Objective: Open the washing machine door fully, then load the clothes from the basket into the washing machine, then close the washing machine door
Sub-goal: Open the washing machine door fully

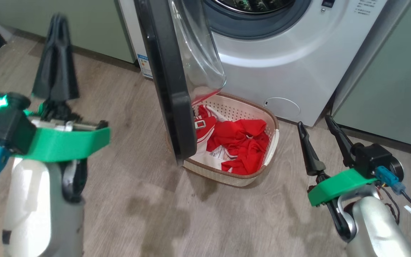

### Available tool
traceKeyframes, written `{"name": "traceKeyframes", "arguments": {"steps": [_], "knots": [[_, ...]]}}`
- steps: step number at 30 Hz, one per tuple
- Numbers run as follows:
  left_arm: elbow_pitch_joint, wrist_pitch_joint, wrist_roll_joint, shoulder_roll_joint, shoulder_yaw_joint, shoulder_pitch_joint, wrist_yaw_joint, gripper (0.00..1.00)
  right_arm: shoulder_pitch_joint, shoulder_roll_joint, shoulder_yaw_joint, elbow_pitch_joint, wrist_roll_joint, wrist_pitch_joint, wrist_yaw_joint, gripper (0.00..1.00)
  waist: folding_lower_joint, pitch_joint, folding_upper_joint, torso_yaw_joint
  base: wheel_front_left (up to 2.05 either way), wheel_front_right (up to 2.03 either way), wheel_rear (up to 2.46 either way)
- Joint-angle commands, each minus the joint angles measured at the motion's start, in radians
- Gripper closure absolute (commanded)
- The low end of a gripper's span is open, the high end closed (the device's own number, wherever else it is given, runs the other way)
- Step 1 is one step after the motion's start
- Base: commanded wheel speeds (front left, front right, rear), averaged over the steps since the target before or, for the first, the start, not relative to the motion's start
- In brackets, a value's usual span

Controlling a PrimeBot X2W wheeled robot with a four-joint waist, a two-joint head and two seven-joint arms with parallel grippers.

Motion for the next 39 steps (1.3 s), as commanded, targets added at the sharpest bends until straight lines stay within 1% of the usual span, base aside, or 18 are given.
{"name": "traceKeyframes", "arguments": {"steps": [1, 6, 9, 10, 11, 15, 20, 23, 27, 35, 39], "knots": [[-0.064, -0.004, 0.007, 0.015, 0.001, -0.06, -0.008, 1.0, -0.018, 0.01, 0.022, -0.029, 0.009, -0.013, 0.0, 0.0, -0.0001, -0.002, 0.0, -0.004, 0.0, 0.0, 0.0], [-0.122, -0.001, -0.013, 0.002, -0.143, -0.075, -0.024, 1.0, -0.015, 0.01, 0.024, -0.029, 0.015, -0.013, 0.0, 0.0, -0.0001, -0.002, 0.0, -0.018, 0.0, 0.0, 0.0], [-0.131, 0.014, -0.035, -0.003, -0.249, -0.063, -0.03, 1.0, -0.014, 0.01, 0.028, -0.028, 0.018, -0.013, 0.0, 0.0, -0.0001, -0.001, 0.0, -0.028, 0.0, 0.0, 0.0], [-0.129, 0.03, -0.053, -0.004, -0.311, -0.049, -0.031, 1.0, -0.015, 0.01, 0.028, -0.027, 0.019, -0.013, 0.0, 0.0, -0.0001, 0.002, 0.0, -0.032, 0.0, 0.0, 0.0], [-0.126, 0.039, -0.062, -0.004, -0.34, -0.04, -0.031, 1.0, -0.015, 0.01, 0.027, -0.026, 0.02, -0.013, 0.0, 0.0, -0.0001, 0.004, 0.0, -0.034, 0.0, 0.0, 0.0], [-0.084, 0.087, -0.101, -0.005, -0.438, 0.003, -0.028, 1.0, -0.016, 0.01, 0.029, -0.024, 0.02, -0.013, 0.0, 0.0, -0.0001, 0.013, 0.0, -0.04, 0.0, 0.0, 0.0], [-0.016, 0.121, -0.168, -0.006, -0.526, 0.06, -0.01, 1.0, -0.021, 0.01, 0.029, -0.02, 0.02, -0.013, 0.0, 0.0, -0.0001, 0.024, 0.0, -0.044, 0.0, 0.0, 0.0], [0.029, 0.137, -0.188, -0.006, -0.563, 0.09, 0.001, 1.0, -0.022, 0.01, 0.03, -0.017, 0.022, -0.013, 0.0, 0.0, -0.0001, 0.028, 0.0, -0.047, 0.0, 0.0, 0.0], [0.075, 0.152, -0.199, -0.006, -0.585, 0.114, 0.014, 1.0, -0.027, 0.01, 0.031, -0.014, 0.02, -0.013, 0.0, 0.0, -0.0001, 0.038, 0.0, -0.047, 0.0, 0.0, 0.0], [0.115, 0.15, -0.201, 0.0, -0.581, 0.111, 0.025, 1.0, -0.037, 0.01, 0.03, -0.01, 0.022, -0.013, 0.0, 0.0, -0.0001, 0.051, 0.0, -0.045, 0.0, 0.0, 0.0], [0.137, 0.149, -0.207, 0.005, -0.563, 0.1, 0.035, 1.0, -0.041, 0.01, 0.032, -0.006, 0.024, -0.013, 0.0, 0.0, -0.0001, 0.052, 0.0, -0.045, 0.0, 0.0, 0.0]]}}
